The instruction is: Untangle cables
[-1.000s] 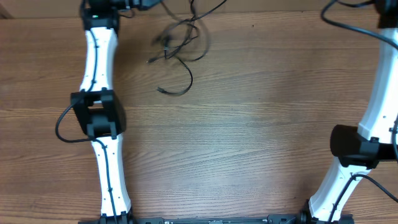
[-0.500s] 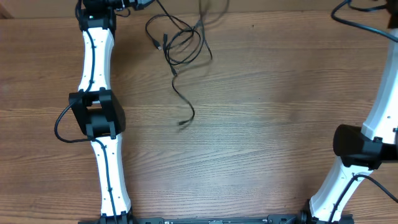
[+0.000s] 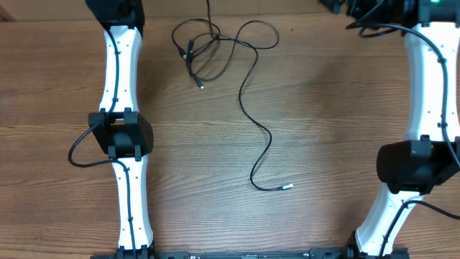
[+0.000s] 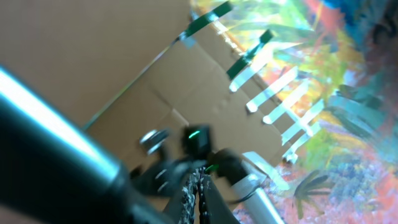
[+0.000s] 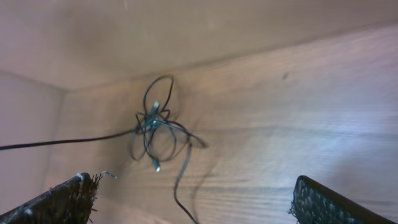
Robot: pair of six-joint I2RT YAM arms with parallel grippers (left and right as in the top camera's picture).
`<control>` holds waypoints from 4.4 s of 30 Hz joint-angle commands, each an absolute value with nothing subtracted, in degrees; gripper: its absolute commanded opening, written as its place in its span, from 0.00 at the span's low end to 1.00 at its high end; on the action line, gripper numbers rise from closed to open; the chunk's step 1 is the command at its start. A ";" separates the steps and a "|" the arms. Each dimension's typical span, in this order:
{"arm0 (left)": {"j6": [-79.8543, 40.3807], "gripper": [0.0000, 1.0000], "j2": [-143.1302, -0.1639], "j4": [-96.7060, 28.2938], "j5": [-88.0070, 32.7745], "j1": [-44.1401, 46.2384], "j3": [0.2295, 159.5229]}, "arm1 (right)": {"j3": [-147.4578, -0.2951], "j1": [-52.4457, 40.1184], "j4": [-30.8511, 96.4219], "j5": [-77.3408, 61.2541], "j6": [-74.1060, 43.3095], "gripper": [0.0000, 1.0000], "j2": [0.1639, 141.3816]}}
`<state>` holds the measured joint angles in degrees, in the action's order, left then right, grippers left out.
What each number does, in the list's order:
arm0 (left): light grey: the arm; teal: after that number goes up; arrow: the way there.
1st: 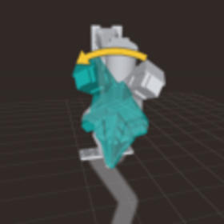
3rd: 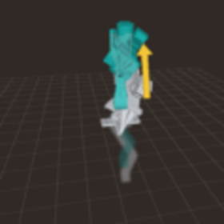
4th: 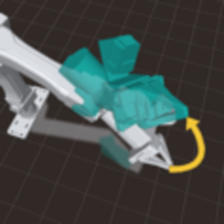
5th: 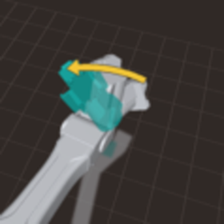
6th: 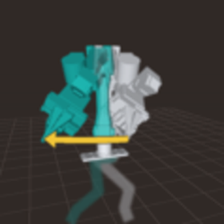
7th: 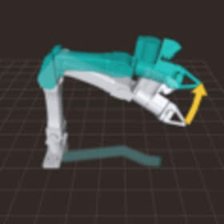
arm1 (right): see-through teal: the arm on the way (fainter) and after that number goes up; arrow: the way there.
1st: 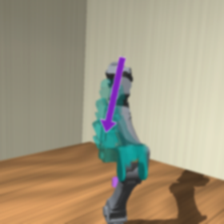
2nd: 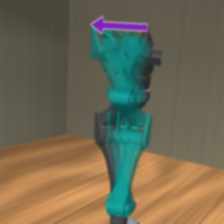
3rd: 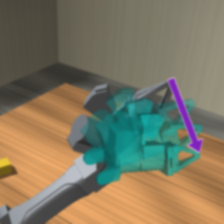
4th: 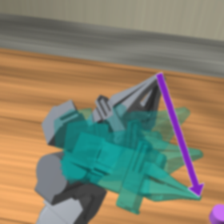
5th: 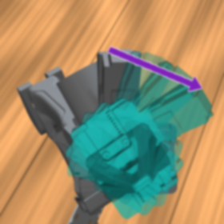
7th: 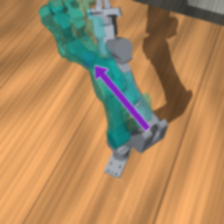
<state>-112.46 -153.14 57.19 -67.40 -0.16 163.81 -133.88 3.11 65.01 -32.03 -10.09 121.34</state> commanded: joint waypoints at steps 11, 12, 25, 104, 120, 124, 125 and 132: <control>-113.84 0.04 -152.11 49.71 -67.57 -2.66 179.00 | -119.44 -15.35 60.47 -35.24 -8.88 1.00 119.92; -114.63 0.04 -152.11 49.74 -67.59 -2.66 179.00 | -119.22 -16.01 60.36 -35.22 -8.36 1.00 119.94; -119.46 0.04 -152.11 49.71 -67.53 -2.66 179.13 | -114.72 -22.68 60.45 -28.10 -2.48 0.76 120.68; -63.99 1.00 -150.87 23.18 -90.65 -3.88 169.99 | -170.76 -12.93 69.08 -3.88 -7.01 0.04 118.76; -48.16 1.00 -150.85 18.26 -78.94 -1.48 149.42 | -170.76 -12.88 71.07 -3.46 -8.80 0.04 118.76; -46.96 1.00 -150.82 17.69 -73.36 -1.91 153.03 | -170.76 -12.88 71.07 -3.49 -9.26 0.04 118.76; -45.08 1.00 -150.82 16.10 -71.99 -1.93 154.30 | -170.76 -12.88 71.07 -3.49 -9.26 0.04 118.76; -11.11 1.00 -150.82 -36.45 -41.30 -0.71 170.74 | -170.76 -12.88 71.07 -3.44 -10.50 0.04 118.76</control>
<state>-32.99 -152.48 -19.44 -63.53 -1.98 162.67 -169.51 -13.13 71.61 -4.01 -9.45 120.29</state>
